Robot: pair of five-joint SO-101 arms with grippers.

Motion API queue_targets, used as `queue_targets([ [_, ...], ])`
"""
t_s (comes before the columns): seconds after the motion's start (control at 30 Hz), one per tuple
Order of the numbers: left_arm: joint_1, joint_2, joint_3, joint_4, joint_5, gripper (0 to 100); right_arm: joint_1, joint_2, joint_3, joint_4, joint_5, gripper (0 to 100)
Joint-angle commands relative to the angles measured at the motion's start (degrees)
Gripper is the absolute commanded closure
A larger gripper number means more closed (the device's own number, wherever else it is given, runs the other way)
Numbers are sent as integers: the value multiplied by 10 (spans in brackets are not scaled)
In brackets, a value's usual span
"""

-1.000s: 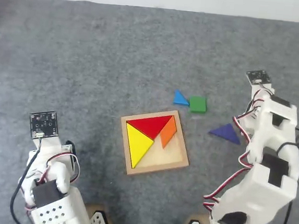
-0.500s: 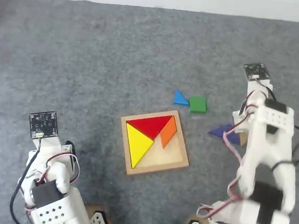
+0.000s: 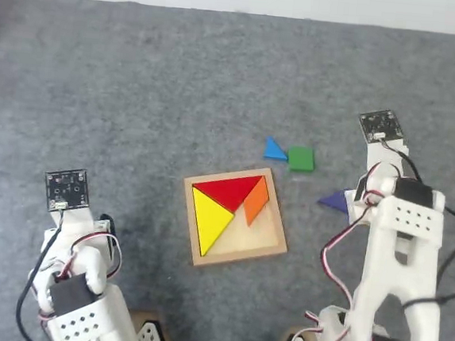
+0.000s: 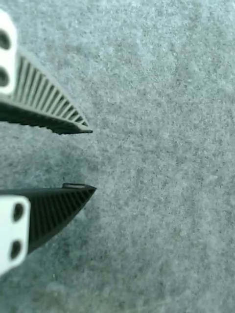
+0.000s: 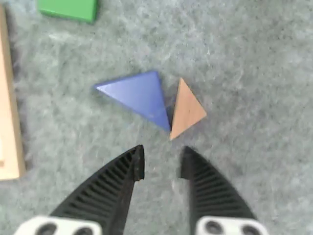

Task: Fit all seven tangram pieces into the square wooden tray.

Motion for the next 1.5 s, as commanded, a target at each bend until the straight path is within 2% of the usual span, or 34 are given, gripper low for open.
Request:
queue_targets([
  [0.0,-2,-11,-2,3,4,833,20,86,-4,-87,8,764],
  [0.23,-2,-11,-2,3,4,833,16,195,-4,-154,7,774],
  [0.43,-2,-11,-2,3,4,833,22,218,-4,-153,11,943],
  [0.57,-2,-11,-2,3,4,833,22,213,-5,-153,5,941],
  [0.7,-2,-11,-2,3,4,833,28,211,-36,-145,-33,949],
  [0.8,-2,-11,-2,3,4,833,40,196,-78,-111,-41,951],
  [1.07,-2,-11,-2,3,4,833,51,51,-99,-53,-40,953],
  [1.23,-2,-11,-2,3,4,833,6,34,-94,-43,-36,935],
  [1.37,-2,-11,-2,3,4,833,-40,116,-93,-58,-19,815],
  [1.47,-2,-11,-2,3,4,833,-45,189,-95,-112,-20,750],
])
